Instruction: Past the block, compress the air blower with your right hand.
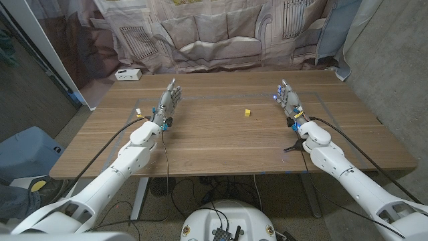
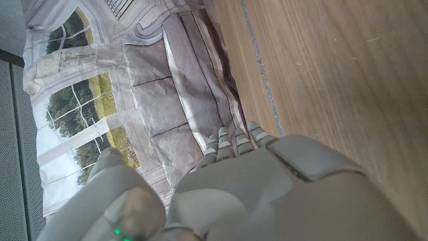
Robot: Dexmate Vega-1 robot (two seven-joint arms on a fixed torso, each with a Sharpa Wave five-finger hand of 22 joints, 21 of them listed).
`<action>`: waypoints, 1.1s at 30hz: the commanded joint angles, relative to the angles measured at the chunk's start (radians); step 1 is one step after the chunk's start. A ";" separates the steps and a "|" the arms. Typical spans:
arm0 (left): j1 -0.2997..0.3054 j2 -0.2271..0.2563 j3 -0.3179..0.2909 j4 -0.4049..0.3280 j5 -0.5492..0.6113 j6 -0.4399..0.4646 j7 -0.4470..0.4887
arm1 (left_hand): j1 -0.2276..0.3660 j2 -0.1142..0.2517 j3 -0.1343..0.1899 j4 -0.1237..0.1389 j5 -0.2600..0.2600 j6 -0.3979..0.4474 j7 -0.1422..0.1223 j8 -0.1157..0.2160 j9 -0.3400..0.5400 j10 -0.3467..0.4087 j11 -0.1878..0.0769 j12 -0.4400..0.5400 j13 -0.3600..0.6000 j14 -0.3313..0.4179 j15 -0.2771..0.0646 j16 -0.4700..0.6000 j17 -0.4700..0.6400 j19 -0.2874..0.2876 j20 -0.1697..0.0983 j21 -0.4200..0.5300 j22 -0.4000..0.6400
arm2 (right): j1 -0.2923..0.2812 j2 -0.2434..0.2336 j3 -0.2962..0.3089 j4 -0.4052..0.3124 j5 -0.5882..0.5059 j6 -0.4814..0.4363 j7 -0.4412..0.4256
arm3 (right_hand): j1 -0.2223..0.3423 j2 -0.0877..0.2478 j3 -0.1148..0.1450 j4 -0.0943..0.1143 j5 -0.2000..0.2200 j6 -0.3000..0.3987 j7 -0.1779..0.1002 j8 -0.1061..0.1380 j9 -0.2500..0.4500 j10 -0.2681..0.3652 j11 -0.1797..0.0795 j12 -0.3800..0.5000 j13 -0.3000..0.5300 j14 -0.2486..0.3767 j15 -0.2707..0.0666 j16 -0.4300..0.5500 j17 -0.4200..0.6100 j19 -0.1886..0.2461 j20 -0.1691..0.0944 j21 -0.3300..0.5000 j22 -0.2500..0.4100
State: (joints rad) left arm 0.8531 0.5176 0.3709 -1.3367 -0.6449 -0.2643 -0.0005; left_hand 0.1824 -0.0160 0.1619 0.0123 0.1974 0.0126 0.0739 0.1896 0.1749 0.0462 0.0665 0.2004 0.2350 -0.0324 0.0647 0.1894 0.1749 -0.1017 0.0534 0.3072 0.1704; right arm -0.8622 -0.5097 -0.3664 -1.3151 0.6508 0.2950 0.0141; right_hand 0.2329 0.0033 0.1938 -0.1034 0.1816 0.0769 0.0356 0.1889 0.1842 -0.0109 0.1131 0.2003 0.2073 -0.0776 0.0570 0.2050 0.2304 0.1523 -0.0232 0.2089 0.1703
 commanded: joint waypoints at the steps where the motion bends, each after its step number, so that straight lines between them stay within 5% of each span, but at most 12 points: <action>1: 0.005 0.005 0.008 -0.035 0.018 0.029 0.037 | 0.008 0.000 0.008 -0.001 0.007 0.009 0.002 0.008 0.003 0.006 0.005 0.007 0.000 0.003 0.004 0.006 0.005 -0.006 0.005 0.004 0.005 | 0.002 0.011 -0.002 0.015 0.000 0.010 0.001 | 0.007 -0.001 0.006 0.000 0.006 0.014 -0.001 0.007 0.005 0.002 0.012 0.006 0.002 -0.006 0.002 0.004 0.004 0.007 0.003 0.002 0.002; 20: 0.027 0.027 -0.004 -0.062 -0.003 -0.002 -0.018 | 0.014 0.010 0.011 -0.006 0.007 0.035 0.010 0.011 0.003 0.027 0.005 0.015 -0.014 0.026 0.003 0.010 0.005 0.014 0.002 -0.004 0.006 | -0.022 -0.014 0.009 -0.018 -0.026 0.064 0.004 | 0.011 0.001 0.004 -0.008 0.004 0.034 0.028 0.012 0.005 0.069 0.005 0.025 -0.005 0.047 -0.004 0.019 -0.006 0.059 -0.002 0.010 0.002; 33: 0.019 0.027 0.009 -0.041 0.045 -0.037 -0.008 | 0.018 0.013 0.009 -0.013 0.005 0.090 0.021 0.021 0.003 0.074 0.009 0.030 -0.026 0.073 0.005 0.017 0.004 0.061 0.000 -0.007 0.005 | -0.008 -0.028 0.019 0.019 0.007 0.108 0.105 | 0.012 0.002 0.003 -0.011 0.004 0.050 0.033 0.016 0.005 0.086 0.003 0.028 -0.006 0.066 -0.009 0.024 -0.008 0.075 -0.001 0.011 0.002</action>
State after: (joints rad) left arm 0.8705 0.5390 0.3712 -1.3782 -0.6381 -0.2768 -0.0172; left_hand 0.1926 -0.0052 0.1702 0.0040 0.1974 0.0881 0.0947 0.2050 0.1748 0.1084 0.0759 0.2227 0.2089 0.0328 0.0680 0.2003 0.1747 -0.0506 0.0506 0.3019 0.1748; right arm -0.8787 -0.5240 -0.3546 -1.3203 0.6335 0.3761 0.0495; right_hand 0.2336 0.0043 0.1946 -0.1107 0.1815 0.1110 0.0694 0.1967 0.1839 0.0682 0.1126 0.2235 0.1999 -0.0195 0.0465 0.2223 0.2229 0.2166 -0.0229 0.2159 0.1701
